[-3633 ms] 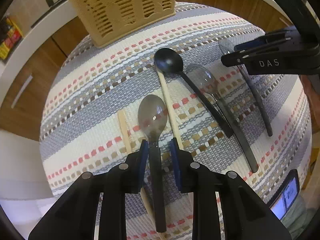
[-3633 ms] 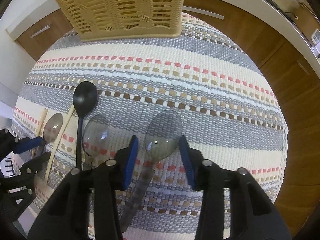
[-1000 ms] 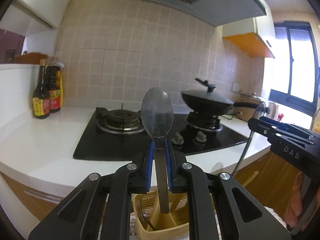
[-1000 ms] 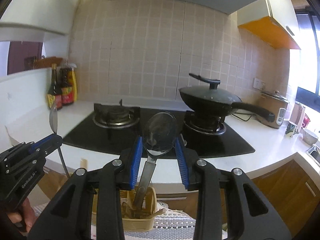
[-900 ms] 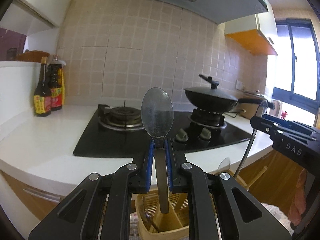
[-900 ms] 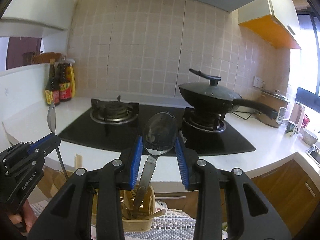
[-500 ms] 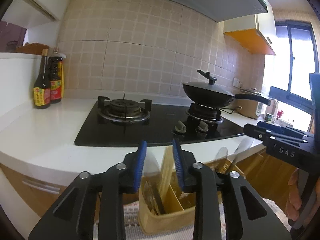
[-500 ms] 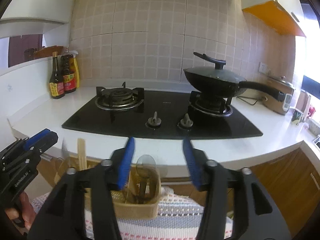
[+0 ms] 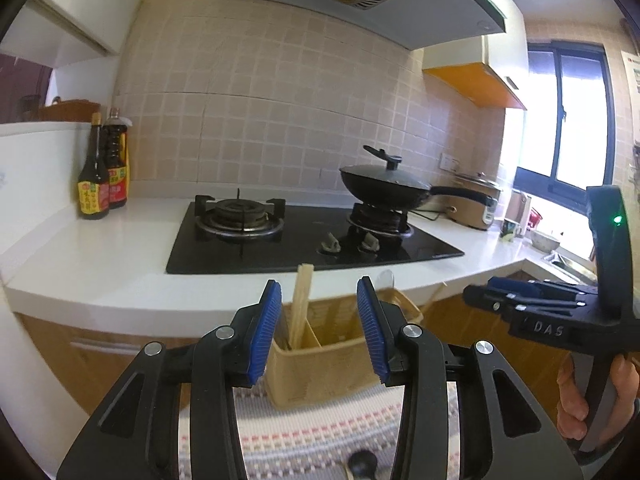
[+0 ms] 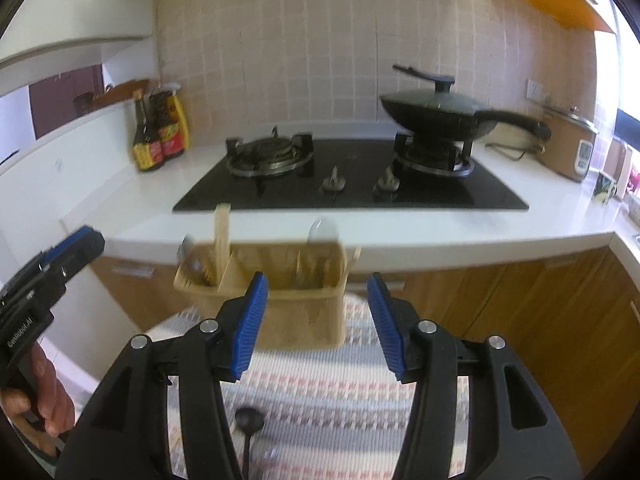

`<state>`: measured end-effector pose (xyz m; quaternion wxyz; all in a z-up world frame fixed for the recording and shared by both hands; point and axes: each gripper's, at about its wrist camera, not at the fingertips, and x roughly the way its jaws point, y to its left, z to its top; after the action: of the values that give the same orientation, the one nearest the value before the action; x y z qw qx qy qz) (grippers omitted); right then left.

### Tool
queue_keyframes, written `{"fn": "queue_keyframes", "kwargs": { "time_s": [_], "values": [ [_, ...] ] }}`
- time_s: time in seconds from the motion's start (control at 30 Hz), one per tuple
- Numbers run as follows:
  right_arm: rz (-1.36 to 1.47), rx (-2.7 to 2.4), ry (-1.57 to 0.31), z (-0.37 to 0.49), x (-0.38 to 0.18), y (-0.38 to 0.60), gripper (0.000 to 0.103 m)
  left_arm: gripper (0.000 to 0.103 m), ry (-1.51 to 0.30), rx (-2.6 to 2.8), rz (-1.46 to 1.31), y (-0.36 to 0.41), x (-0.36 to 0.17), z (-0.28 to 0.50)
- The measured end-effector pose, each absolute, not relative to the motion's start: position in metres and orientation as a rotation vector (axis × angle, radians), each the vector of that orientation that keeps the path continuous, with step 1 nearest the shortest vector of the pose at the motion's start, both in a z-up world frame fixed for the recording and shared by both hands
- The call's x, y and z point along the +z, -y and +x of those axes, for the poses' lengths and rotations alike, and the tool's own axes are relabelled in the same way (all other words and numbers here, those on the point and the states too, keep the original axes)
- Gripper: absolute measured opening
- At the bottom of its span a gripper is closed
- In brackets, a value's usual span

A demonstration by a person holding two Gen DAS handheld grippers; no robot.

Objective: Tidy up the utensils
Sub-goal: 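Move both open tools back over the cloth, then grasp a wooden chopstick with the left tool while the right tool grasps a clear spoon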

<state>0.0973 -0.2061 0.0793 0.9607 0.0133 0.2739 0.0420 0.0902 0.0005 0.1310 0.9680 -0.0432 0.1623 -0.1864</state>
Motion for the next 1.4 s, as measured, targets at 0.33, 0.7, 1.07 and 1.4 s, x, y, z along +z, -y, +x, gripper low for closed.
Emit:
{"fn": "queue_keyframes", "kwargs": {
  "time_s": [0.33,0.7,1.07,1.4],
  "values": [
    [-0.008,0.118,-0.755,0.069,0.017,0.188,0.048,0.039,-0.498,-0.406,-0.067,-0.004,0.088,0.049],
    [0.006,0.162,-0.939,0.057,-0.069,0.168,0.048,0.039,-0.764,-0.362,-0.072,-0.010,0.002,0.048],
    [0.027,0.154,-0.995,0.054,-0.105,0.158,0.041,0.037,-0.905,-0.398,-0.094,-0.011,-0.045,0.046],
    [-0.023,0.164,-1.017,0.052,-0.118,0.147,0.032,0.037,-0.948,-0.449,-0.057,0.008,-0.060,0.045]
  ]
}}
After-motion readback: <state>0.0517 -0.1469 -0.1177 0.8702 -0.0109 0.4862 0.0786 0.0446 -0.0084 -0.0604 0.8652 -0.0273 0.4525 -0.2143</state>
